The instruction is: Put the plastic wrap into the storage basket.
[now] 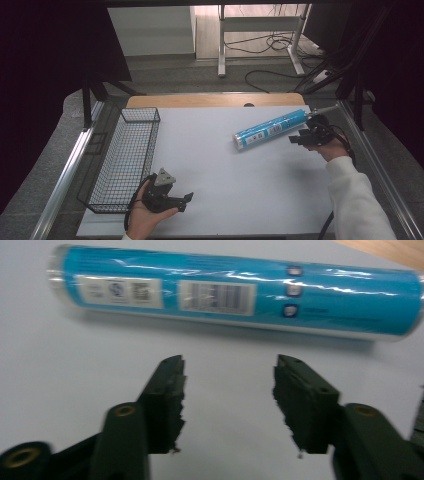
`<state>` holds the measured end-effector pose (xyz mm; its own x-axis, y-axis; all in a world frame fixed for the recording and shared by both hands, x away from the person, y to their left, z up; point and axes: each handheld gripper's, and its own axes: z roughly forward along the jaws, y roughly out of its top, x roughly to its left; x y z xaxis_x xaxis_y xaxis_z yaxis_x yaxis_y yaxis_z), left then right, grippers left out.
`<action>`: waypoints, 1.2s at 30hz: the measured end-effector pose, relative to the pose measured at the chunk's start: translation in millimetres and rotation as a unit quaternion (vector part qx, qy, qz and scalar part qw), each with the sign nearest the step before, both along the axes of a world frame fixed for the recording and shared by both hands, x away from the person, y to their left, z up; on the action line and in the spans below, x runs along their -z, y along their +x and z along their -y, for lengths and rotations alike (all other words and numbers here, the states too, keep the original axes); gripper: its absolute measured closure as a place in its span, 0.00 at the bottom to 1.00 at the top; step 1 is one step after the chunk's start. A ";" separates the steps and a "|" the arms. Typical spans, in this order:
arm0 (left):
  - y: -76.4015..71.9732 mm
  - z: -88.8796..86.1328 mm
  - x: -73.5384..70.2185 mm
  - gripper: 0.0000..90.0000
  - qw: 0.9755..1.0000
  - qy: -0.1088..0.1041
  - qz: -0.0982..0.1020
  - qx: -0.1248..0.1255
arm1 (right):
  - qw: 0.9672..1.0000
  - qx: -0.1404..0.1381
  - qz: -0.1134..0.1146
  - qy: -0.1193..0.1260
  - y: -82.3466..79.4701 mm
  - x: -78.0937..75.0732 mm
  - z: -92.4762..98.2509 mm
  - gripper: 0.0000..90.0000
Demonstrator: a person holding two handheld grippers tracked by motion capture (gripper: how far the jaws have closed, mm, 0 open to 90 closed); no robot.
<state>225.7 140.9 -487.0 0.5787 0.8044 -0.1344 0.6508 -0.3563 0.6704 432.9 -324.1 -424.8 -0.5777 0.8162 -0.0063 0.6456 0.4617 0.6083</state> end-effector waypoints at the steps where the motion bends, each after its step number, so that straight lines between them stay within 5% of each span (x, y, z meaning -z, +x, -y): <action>1: -0.2 -0.3 -0.2 0.18 1.000 -0.002 0.000 -0.001 | 1.000 0.004 0.000 -0.003 5.1 0.4 3.0 0.61; 4: -0.7 -0.8 -1.1 0.18 1.000 -0.016 -0.003 0.002 | 1.000 0.008 -0.004 -0.016 19.7 -0.1 11.0 0.71; 14: -1.0 3.0 0.1 0.18 1.000 -0.004 0.002 -0.001 | 0.997 0.037 0.009 -0.066 67.4 -3.6 27.8 0.99; 18: -0.4 0.8 -1.5 0.18 1.000 -0.002 0.005 -0.011 | 0.996 0.061 0.010 -0.066 86.5 0.2 34.7 1.00; 36: 4.5 -3.3 -0.2 0.18 0.999 0.008 0.004 -0.033 | 0.995 0.065 0.012 -0.081 143.4 23.9 52.2 1.00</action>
<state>230.2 144.2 -486.8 0.5258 0.8426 -0.1160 0.6675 -0.3243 0.6703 576.3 -376.3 -448.7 -0.4661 0.8706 -0.1575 0.6917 0.4696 0.5486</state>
